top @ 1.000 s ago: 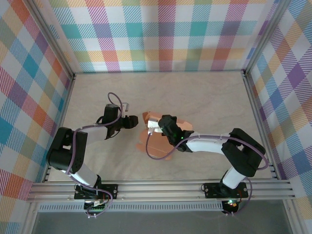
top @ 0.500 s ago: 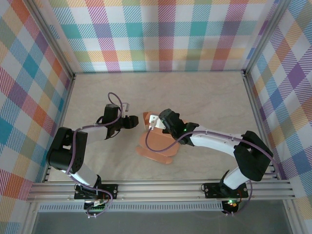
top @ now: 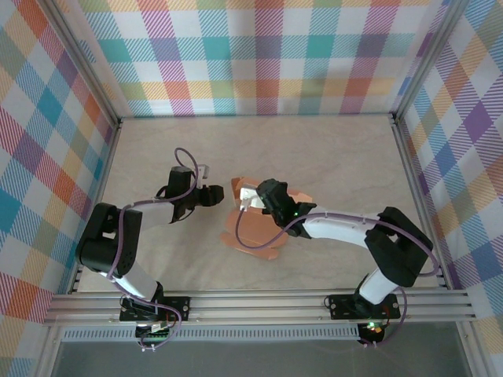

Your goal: Fold the paper box

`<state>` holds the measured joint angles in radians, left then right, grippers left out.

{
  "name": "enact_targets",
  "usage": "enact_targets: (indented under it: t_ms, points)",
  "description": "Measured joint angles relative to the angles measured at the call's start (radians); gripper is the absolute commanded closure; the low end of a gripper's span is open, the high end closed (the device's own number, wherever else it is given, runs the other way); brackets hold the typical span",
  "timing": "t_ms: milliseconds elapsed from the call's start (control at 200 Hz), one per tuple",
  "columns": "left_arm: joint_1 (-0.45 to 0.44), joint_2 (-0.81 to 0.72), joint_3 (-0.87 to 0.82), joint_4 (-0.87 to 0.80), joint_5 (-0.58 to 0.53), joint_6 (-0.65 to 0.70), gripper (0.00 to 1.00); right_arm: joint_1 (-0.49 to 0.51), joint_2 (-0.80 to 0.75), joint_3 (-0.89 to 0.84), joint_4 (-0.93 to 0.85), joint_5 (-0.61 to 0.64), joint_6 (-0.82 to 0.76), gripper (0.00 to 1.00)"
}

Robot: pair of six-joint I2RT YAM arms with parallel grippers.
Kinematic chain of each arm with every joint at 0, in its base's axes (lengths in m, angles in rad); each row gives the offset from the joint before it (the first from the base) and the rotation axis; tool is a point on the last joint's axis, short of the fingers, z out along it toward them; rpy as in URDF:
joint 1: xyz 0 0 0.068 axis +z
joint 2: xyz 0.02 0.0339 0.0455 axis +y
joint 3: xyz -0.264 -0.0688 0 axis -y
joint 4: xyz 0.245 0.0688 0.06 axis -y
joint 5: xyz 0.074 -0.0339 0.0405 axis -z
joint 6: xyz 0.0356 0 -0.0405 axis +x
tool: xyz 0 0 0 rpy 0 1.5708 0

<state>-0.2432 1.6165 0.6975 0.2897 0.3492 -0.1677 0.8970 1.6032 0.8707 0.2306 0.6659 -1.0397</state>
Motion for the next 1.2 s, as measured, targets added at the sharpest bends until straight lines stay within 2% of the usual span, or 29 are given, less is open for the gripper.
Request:
enact_targets:
  t_ms: [290, 485, 870, 1200]
  points:
    - [0.0, 0.073, 0.082, -0.016, 0.027, 0.004, 0.46, 0.0, 0.037, -0.074, 0.279, 0.045, -0.168, 1.0]
    - [0.0, 0.098, 0.138, -0.037, 0.087, 0.011, 0.47, 0.0, 0.045, -0.09, 0.364, 0.059, -0.219, 1.0]
    - [0.0, 0.127, 0.154, -0.064, 0.135, 0.027, 0.49, 0.007, 0.15, -0.118, 0.519, 0.097, -0.331, 1.0]
    - [0.0, 0.151, 0.205, -0.105, 0.172, 0.04, 0.51, 0.008, 0.173, -0.166, 0.612, 0.138, -0.344, 1.0]
